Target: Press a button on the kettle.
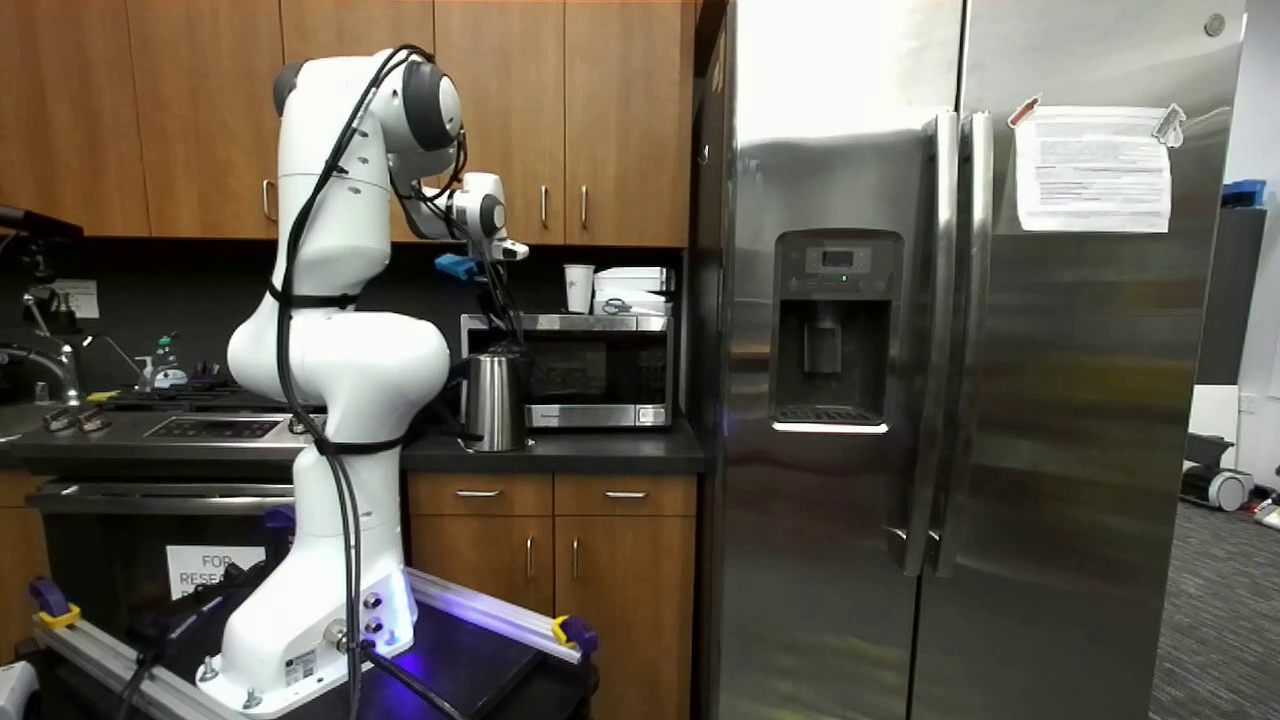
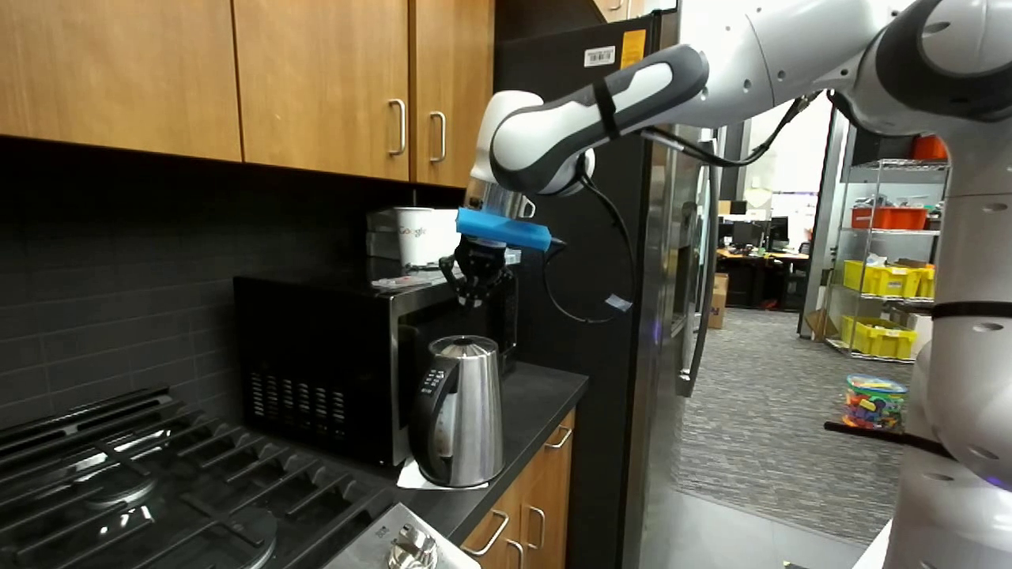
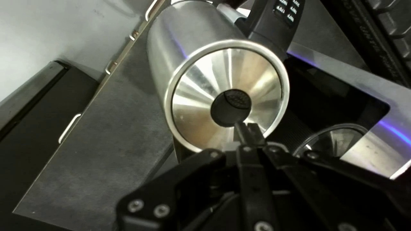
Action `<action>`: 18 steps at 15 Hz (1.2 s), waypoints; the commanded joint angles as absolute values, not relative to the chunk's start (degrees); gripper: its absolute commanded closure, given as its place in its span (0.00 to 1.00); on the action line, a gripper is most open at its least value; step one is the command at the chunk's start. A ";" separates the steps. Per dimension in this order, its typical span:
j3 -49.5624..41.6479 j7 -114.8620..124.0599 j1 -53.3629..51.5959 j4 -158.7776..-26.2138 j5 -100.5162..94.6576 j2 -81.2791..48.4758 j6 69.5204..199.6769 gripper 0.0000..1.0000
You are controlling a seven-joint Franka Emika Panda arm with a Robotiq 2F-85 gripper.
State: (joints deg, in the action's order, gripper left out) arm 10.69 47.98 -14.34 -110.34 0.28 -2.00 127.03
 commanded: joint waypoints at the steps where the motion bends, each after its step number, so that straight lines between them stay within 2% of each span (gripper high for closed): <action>1: 11.95 48.38 -14.46 -108.04 1.82 -2.70 124.17 1.00; 18: 13.23 50.76 -15.17 -110.96 5.86 -3.18 124.02 1.00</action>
State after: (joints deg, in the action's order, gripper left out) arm 13.26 49.44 -15.13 -110.37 5.86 -3.78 124.30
